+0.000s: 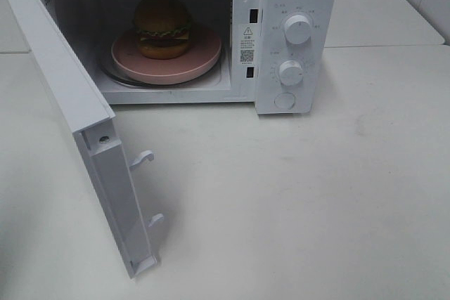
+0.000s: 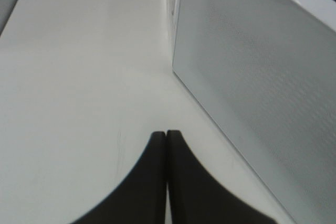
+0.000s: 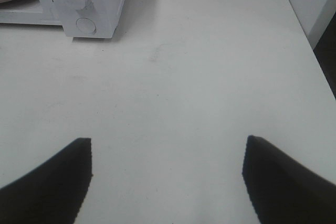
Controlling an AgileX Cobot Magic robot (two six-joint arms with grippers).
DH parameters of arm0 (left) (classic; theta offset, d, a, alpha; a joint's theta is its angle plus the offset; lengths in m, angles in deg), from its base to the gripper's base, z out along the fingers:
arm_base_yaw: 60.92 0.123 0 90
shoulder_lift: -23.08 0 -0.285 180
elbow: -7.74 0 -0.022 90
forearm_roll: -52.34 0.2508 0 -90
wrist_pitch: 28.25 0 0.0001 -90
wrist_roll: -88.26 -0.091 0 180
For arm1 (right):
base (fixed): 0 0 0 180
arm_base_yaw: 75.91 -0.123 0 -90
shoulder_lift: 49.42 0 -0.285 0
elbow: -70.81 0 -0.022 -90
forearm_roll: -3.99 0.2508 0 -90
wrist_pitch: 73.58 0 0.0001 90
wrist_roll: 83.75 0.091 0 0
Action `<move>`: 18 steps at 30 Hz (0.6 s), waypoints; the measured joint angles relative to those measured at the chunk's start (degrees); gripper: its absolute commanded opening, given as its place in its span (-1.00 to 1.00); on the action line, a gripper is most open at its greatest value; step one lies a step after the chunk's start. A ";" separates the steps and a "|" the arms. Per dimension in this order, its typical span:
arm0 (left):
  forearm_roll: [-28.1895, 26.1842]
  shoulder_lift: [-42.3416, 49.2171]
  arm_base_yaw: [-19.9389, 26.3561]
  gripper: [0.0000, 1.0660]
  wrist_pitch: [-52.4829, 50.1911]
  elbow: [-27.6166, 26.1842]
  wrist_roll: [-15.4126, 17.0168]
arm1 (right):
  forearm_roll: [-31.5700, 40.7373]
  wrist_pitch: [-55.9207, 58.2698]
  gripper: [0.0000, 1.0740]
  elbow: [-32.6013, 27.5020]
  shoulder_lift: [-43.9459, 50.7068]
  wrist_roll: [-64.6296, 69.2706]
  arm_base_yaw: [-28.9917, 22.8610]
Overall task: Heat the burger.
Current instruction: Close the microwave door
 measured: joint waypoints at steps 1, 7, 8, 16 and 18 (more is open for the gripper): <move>0.00 0.00 0.00 -1.00 0.00 0.00 0.00 | 0.00 0.00 0.42 0.00 0.00 0.00 0.00; -0.17 -4.30 0.00 -1.00 -19.94 7.33 -0.34 | 0.00 0.00 0.42 0.00 0.00 0.00 0.00; -0.17 -4.87 0.00 -1.00 -23.38 8.71 -0.34 | 0.00 0.00 0.42 0.00 0.00 0.00 0.00; 1.72 -10.37 0.00 -1.00 -48.70 16.96 -0.29 | 0.00 0.00 0.42 0.00 0.00 0.00 0.00; 3.84 -12.66 0.00 -1.00 -54.09 18.22 0.52 | 0.00 0.00 0.42 0.00 0.00 0.00 0.00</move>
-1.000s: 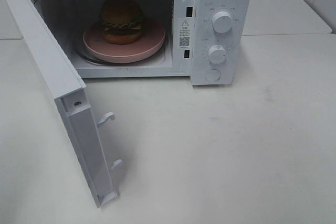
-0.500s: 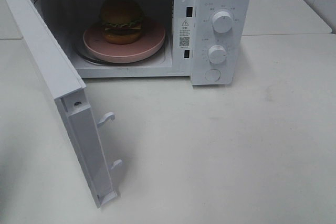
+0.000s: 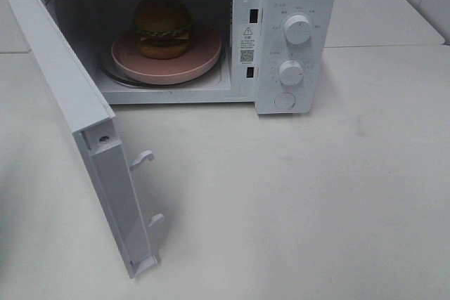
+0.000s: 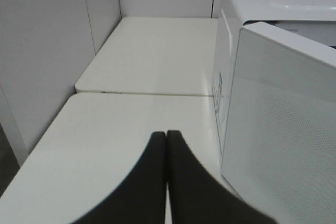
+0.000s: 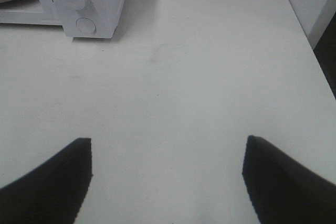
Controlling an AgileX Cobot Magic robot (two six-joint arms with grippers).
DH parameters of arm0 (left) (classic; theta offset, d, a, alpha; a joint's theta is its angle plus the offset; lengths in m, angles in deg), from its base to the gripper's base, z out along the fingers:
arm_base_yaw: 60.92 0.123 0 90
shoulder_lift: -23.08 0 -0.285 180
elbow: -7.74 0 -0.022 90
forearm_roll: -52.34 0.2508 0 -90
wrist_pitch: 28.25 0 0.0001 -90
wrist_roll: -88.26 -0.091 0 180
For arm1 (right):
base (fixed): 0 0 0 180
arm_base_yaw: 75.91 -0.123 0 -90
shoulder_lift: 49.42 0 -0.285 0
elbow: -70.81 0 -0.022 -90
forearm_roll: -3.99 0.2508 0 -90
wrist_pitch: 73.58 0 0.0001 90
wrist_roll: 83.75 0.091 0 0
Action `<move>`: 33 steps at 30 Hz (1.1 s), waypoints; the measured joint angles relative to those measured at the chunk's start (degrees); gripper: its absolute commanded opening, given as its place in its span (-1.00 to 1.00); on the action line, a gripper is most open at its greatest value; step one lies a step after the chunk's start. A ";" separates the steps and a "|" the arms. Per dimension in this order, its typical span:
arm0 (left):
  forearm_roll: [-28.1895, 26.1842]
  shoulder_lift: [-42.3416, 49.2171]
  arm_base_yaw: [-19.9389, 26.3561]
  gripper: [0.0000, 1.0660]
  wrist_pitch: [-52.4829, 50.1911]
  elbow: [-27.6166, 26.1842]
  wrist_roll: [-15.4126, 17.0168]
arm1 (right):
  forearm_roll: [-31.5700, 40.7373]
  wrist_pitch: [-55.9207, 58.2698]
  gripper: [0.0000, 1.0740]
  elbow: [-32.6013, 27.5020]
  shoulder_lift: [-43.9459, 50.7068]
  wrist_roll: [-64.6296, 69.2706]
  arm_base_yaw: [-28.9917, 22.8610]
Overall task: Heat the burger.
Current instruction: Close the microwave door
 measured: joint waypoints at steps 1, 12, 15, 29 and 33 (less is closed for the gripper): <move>1.20 -1.26 0.00 -1.00 -2.46 0.46 0.74 | 0.00 0.00 0.42 0.00 0.00 0.00 0.00; 26.07 -19.60 0.00 -1.00 -21.08 1.03 17.48 | 0.00 0.00 0.42 0.00 0.00 0.00 0.00; 30.94 -24.12 0.00 -1.00 -25.90 1.03 20.11 | 0.00 0.00 0.42 0.00 0.00 0.00 0.00; 30.83 -37.30 -10.03 -1.00 -33.46 -2.01 20.97 | 0.00 0.00 0.42 0.00 0.00 0.00 0.00; 27.39 -39.13 -12.89 -1.00 -33.52 -2.86 19.14 | 0.00 0.00 0.42 0.00 0.00 0.00 0.00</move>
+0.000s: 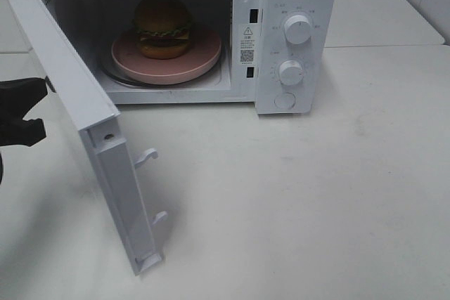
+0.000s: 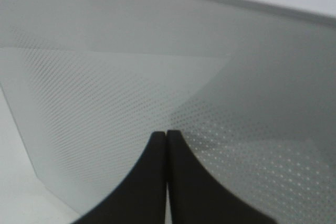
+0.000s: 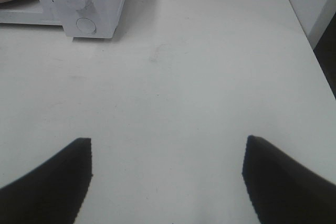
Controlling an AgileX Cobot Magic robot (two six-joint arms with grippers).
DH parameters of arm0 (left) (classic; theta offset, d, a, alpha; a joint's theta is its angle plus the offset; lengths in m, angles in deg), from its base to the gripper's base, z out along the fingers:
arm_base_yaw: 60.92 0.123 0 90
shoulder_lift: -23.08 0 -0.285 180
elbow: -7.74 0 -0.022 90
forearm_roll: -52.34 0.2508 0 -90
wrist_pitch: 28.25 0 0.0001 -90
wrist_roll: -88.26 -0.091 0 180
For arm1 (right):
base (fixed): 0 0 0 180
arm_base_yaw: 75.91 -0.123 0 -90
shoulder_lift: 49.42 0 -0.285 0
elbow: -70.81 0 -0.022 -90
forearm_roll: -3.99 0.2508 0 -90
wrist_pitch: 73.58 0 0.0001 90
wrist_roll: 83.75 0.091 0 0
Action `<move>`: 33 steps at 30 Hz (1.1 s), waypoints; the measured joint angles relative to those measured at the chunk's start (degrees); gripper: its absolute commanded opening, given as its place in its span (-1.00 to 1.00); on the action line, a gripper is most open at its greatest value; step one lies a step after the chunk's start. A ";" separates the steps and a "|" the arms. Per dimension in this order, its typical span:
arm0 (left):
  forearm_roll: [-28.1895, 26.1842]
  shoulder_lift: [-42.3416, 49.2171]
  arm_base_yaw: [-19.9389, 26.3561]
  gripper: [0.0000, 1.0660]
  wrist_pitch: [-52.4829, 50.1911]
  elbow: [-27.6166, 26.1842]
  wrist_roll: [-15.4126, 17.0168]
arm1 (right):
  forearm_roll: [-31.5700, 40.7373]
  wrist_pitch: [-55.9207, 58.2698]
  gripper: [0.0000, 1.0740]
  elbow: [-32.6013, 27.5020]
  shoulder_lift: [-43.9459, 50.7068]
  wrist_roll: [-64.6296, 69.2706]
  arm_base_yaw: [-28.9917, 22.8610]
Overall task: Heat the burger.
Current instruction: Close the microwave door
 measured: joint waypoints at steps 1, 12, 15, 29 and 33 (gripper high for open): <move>-2.46 -1.15 -1.72 -1.00 -0.06 -0.69 -1.03 | 0.00 0.00 0.42 0.00 0.00 0.00 0.00; -15.81 -7.79 -12.03 -1.00 -0.34 -6.70 -4.01 | 0.06 0.00 0.42 0.00 0.00 0.00 0.00; -19.31 -9.80 -14.78 -1.00 -0.40 -8.71 -6.13 | 0.06 0.00 0.42 0.00 0.00 0.00 0.00; -34.55 -19.71 -24.75 -1.00 1.49 -21.31 -13.41 | 0.06 0.00 0.42 0.00 0.00 0.00 0.00; -36.21 -21.37 -26.01 -1.00 1.72 -23.84 -14.55 | 0.06 0.00 0.42 0.00 0.00 0.00 0.00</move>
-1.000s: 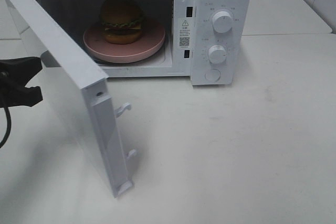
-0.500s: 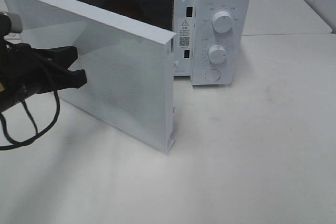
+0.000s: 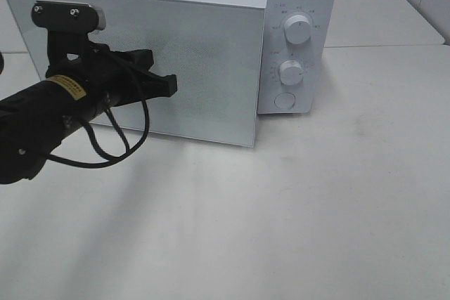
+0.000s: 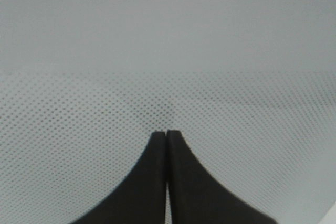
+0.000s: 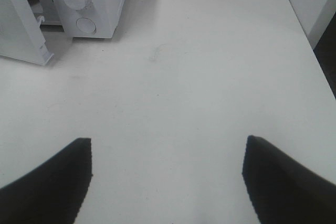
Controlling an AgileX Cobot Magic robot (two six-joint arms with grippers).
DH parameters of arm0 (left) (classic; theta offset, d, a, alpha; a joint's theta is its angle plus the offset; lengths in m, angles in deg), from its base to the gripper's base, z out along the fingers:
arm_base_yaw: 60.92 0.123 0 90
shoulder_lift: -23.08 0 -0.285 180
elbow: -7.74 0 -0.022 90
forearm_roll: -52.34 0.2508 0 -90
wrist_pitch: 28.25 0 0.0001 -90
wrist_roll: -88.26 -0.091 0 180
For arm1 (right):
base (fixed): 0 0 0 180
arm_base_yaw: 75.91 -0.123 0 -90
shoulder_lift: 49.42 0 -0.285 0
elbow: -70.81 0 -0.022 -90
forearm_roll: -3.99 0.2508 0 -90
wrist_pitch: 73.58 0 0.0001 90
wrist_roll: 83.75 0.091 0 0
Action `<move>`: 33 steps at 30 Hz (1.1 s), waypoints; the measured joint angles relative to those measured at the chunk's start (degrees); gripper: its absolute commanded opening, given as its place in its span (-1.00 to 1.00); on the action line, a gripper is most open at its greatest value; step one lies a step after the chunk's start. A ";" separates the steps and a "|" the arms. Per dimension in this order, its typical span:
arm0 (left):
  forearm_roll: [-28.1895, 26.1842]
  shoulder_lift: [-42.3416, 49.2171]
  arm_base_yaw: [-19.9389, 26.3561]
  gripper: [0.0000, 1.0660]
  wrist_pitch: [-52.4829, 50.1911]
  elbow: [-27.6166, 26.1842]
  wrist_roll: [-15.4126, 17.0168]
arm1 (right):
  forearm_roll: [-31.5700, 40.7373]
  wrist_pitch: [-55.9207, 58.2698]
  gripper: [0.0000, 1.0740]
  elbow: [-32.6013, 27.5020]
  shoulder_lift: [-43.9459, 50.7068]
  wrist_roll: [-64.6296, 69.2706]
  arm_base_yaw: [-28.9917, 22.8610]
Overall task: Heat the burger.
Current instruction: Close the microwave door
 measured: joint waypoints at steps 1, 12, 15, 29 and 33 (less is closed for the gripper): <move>-1.66 -1.09 -0.69 -1.00 0.06 -1.72 -0.63 | 0.00 0.00 0.42 0.00 0.00 0.00 0.00; -8.65 -6.42 -3.90 -1.00 3.21 -12.66 -6.07 | 0.00 0.00 0.42 0.00 0.00 0.00 0.00; -9.11 -7.33 -4.18 -1.00 4.98 -14.73 -6.65 | 0.00 0.00 0.42 0.00 0.00 0.00 0.00; -13.64 -11.97 -5.33 -1.00 12.78 -24.29 -12.49 | 0.00 0.00 0.42 0.00 0.00 0.00 0.00; -13.87 -12.78 -5.73 -1.00 15.01 -26.13 -14.50 | 0.00 0.00 0.42 0.00 0.00 0.00 0.00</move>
